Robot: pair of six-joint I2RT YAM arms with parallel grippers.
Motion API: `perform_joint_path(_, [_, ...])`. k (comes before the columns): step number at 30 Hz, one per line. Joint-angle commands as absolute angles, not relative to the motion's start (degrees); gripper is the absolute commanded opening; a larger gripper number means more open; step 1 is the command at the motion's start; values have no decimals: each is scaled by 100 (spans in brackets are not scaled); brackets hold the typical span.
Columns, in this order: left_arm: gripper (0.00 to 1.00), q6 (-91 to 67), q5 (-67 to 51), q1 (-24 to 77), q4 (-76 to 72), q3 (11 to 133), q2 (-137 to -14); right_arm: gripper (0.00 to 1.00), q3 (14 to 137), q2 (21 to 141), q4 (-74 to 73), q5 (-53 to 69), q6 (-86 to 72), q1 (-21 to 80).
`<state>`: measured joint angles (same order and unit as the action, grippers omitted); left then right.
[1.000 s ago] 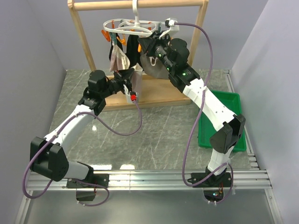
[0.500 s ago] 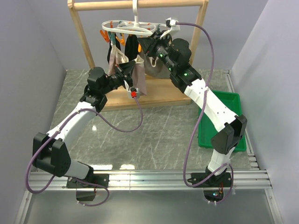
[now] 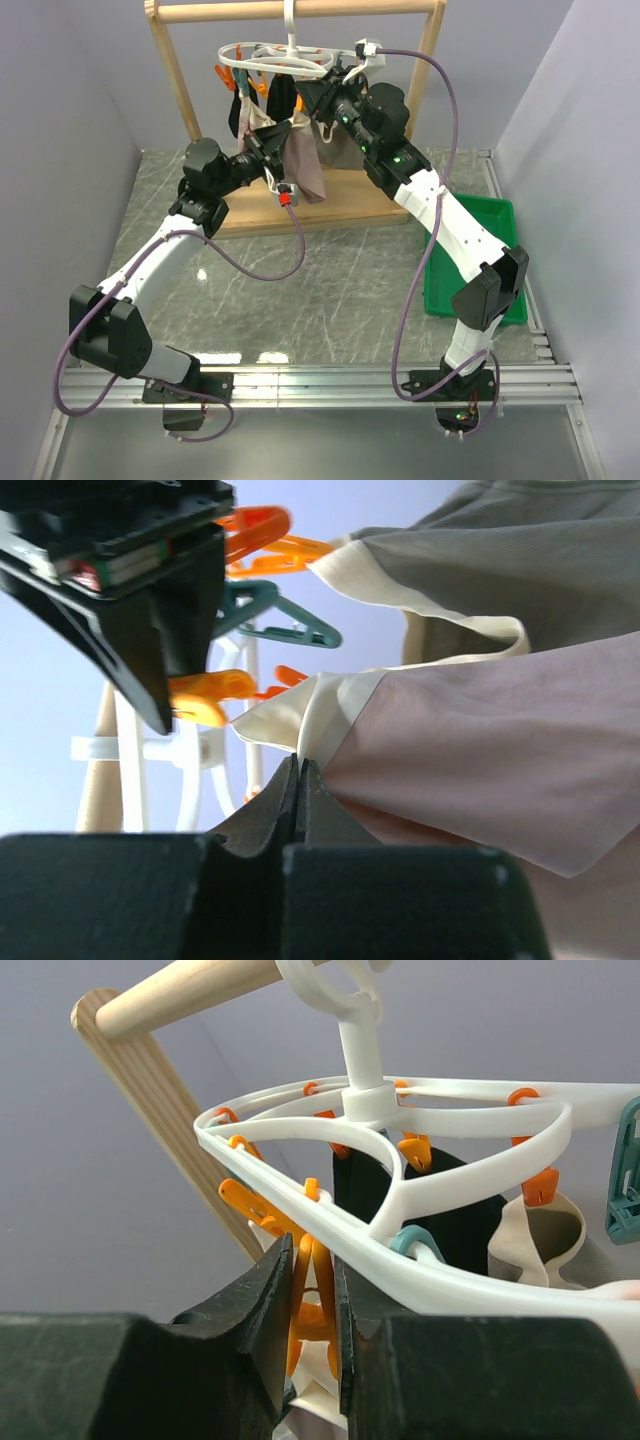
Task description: Clip the underwear to the hanger
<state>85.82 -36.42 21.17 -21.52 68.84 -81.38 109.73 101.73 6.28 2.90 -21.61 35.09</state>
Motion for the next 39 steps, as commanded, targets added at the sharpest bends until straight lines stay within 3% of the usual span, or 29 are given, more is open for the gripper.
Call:
perform_joint_path(1, [0,8596,-3911,2101,-2215,7189,-8121,0,11004,10037,264,492,-2031,3656])
perform_joint_path(39, [0,8675,-4236,2101,-1661,7646,-8288,0,10925,10134,316,141,-1591,3797])
